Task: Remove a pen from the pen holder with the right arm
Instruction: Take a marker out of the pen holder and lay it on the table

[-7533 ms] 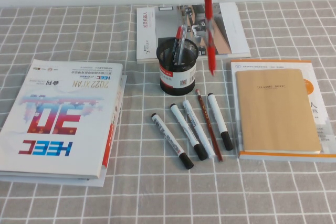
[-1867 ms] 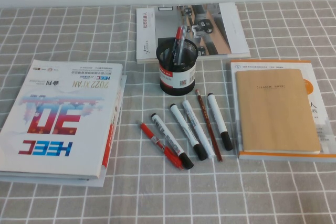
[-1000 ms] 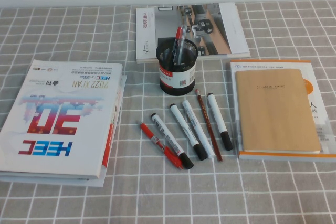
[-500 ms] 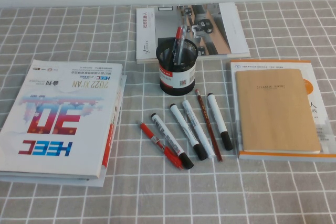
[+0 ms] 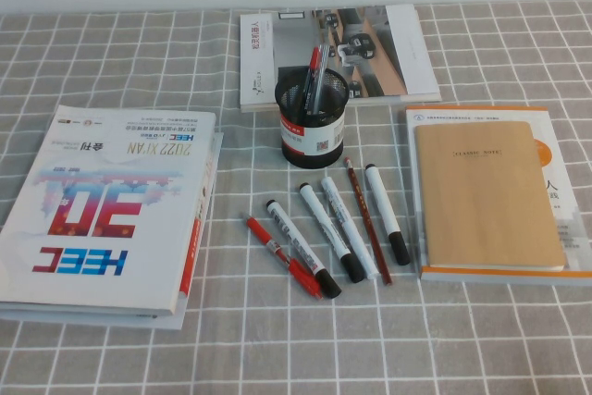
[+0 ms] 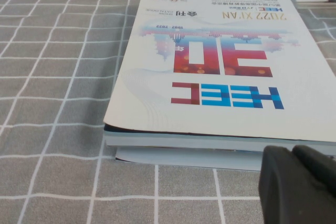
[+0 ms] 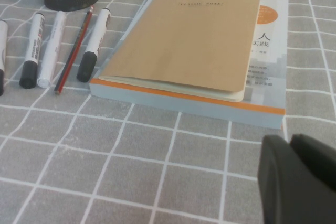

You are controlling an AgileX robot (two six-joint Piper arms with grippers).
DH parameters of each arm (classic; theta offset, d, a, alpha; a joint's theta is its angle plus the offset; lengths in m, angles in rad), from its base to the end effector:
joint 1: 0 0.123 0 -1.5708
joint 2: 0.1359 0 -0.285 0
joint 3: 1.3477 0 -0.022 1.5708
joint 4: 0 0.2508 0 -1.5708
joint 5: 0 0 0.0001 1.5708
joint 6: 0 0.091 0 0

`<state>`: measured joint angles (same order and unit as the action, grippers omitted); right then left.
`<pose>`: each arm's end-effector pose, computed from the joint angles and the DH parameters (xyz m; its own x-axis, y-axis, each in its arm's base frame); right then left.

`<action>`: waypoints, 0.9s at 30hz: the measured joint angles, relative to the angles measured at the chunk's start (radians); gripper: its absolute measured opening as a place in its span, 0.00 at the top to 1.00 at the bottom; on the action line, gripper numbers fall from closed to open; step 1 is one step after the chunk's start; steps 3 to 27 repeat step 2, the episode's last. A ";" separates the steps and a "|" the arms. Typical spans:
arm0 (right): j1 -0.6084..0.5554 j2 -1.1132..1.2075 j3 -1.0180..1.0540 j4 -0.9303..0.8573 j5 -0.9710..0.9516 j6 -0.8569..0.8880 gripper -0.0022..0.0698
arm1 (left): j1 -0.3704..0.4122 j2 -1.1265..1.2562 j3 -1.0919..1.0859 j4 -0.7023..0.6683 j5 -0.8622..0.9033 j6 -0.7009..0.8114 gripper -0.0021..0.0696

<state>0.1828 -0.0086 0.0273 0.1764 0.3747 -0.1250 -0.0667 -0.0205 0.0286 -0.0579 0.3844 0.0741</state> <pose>0.0508 0.0153 0.1713 -0.3007 -0.0156 -0.9536 -0.2301 0.9715 0.0566 0.0517 -0.0054 0.1702 -0.2975 0.0403 -0.9539 0.0934 0.9955 0.0130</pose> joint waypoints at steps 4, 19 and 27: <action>0.000 0.000 0.000 0.000 0.000 0.000 0.99 | 0.000 0.000 0.000 0.000 0.000 0.000 0.98; 0.000 0.000 0.000 0.000 0.000 0.000 0.99 | 0.000 0.000 0.000 0.000 0.000 0.000 0.98; 0.000 0.000 0.000 0.000 0.000 0.000 0.99 | 0.000 0.000 0.000 0.000 0.000 0.000 0.98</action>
